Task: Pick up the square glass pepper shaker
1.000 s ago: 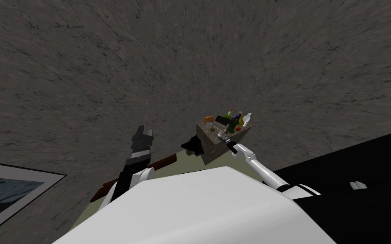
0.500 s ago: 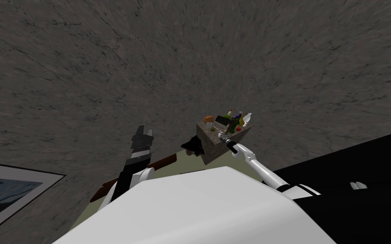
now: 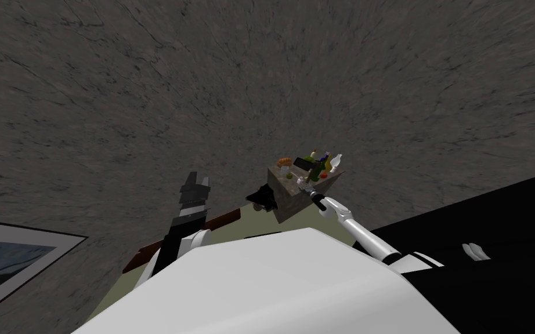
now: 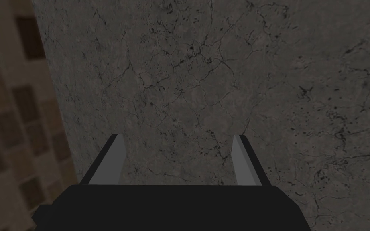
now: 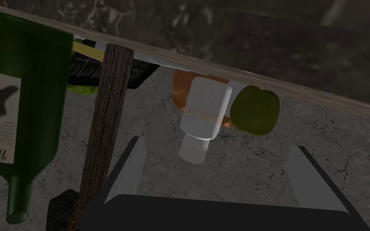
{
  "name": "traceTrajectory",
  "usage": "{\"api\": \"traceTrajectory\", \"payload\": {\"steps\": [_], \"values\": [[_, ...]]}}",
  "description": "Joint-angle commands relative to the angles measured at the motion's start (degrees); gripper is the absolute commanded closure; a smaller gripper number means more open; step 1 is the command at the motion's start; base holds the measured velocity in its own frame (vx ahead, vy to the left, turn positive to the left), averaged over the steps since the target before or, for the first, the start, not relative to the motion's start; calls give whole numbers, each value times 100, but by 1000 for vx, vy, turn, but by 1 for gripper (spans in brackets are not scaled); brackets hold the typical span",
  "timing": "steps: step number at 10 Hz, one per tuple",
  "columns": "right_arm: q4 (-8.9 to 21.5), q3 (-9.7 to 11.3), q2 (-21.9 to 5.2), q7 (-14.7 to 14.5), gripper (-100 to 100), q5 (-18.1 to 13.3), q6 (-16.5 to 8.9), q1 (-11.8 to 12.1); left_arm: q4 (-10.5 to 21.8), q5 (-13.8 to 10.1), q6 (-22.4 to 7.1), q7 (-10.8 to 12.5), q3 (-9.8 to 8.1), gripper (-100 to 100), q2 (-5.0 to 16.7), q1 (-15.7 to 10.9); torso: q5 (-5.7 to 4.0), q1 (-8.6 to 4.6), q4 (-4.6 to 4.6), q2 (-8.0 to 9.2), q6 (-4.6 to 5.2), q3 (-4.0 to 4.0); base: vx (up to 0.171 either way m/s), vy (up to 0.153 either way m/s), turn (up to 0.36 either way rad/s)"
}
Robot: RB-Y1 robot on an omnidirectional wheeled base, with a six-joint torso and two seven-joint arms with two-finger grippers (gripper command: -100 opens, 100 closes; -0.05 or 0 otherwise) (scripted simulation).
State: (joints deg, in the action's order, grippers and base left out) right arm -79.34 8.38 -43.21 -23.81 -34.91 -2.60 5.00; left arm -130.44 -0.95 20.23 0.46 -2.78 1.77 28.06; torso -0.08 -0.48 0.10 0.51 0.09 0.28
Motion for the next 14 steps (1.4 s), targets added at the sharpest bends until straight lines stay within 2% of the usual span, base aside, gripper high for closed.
{"api": "traceTrajectory", "payload": {"steps": [1,4,5,9,14], "values": [[26,68,-113,104,-100,52,-65,57,0,0,0,0,0,0,0,0,0,0,0,0,0,0,-166,-117,-9],[89,210,-363,302,-100,182,-175,136,0,0,0,0,1,0,0,0,3,18,3,8,-1,6,-137,-64,-6],[128,309,-541,442,-100,278,-248,193,0,0,0,0,1,0,-1,0,4,21,1,-3,-1,0,-136,-86,4],[201,538,-960,771,-100,508,-398,329,0,0,0,0,0,0,0,0,1,9,1,0,-1,1,-128,-90,14],[201,792,-1526,1169,-100,883,-478,480,0,0,0,0,1,0,-1,1,7,41,-7,-42,-5,-22,-31,-18,65]]}}
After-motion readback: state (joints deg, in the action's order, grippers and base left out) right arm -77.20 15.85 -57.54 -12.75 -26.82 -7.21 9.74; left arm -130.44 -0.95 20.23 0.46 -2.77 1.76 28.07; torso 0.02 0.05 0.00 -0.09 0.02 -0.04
